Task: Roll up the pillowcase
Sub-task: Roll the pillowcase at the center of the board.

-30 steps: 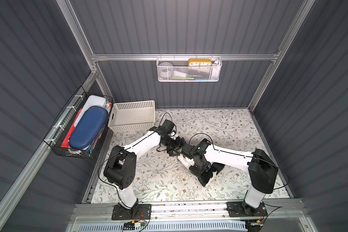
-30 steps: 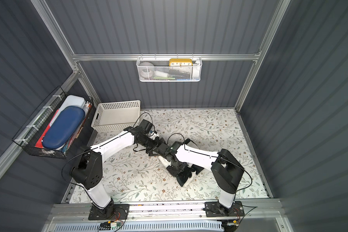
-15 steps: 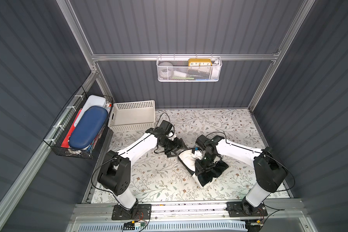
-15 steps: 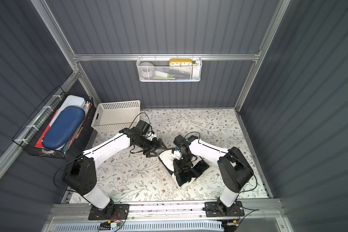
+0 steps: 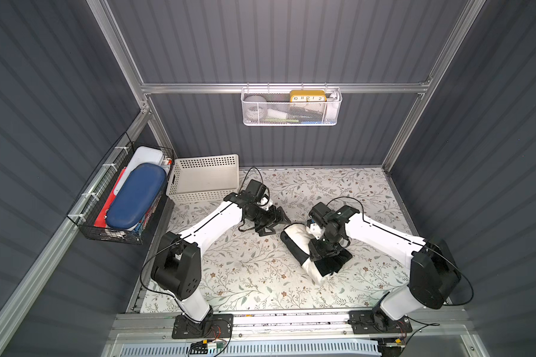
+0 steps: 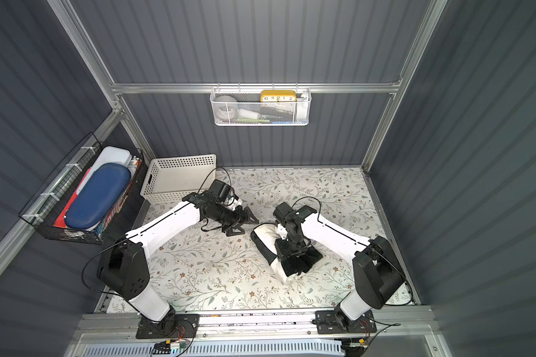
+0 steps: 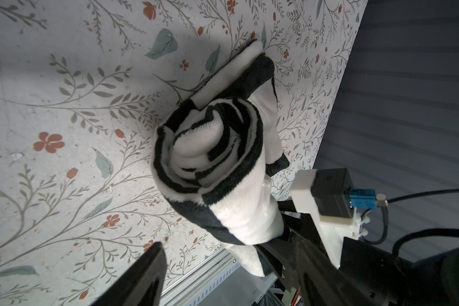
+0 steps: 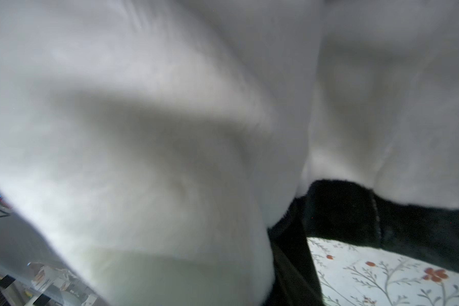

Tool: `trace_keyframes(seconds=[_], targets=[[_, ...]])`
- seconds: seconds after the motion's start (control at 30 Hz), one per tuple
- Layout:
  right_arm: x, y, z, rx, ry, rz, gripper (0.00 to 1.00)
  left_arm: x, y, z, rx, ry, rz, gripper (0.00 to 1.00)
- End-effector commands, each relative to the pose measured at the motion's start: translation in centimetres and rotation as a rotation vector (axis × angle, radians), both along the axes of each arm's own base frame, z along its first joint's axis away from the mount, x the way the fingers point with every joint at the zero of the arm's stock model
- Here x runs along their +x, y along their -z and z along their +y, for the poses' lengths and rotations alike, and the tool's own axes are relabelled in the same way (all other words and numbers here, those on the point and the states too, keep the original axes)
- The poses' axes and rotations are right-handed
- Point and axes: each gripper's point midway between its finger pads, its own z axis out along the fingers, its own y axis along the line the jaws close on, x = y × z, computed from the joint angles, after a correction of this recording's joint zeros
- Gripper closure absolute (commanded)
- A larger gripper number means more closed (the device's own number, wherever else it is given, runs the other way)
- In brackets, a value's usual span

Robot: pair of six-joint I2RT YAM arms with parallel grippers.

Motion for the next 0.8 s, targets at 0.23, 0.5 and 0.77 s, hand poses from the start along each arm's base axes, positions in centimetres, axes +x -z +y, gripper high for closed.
trace_keyframes(seconds=[0.23, 0.5, 0.77], targets=[[4.9, -0.6, -6.5, -0.281, 0.097, -0.152, 0.47, -1.4, -1.2, -4.2, -0.055, 0.097, -0.018, 0.20], [6.1, 0.7, -7.4, -0.329, 0.143, -0.112, 0.47, -2.6, -0.7, -6.2, -0.095, 0.140, 0.015, 0.20], [6.6, 1.7, -7.4, -0.246, 0.212, -0.050, 0.46, -3.3, 0.2, -7.9, -0.107, 0.188, 0.028, 0.20]])
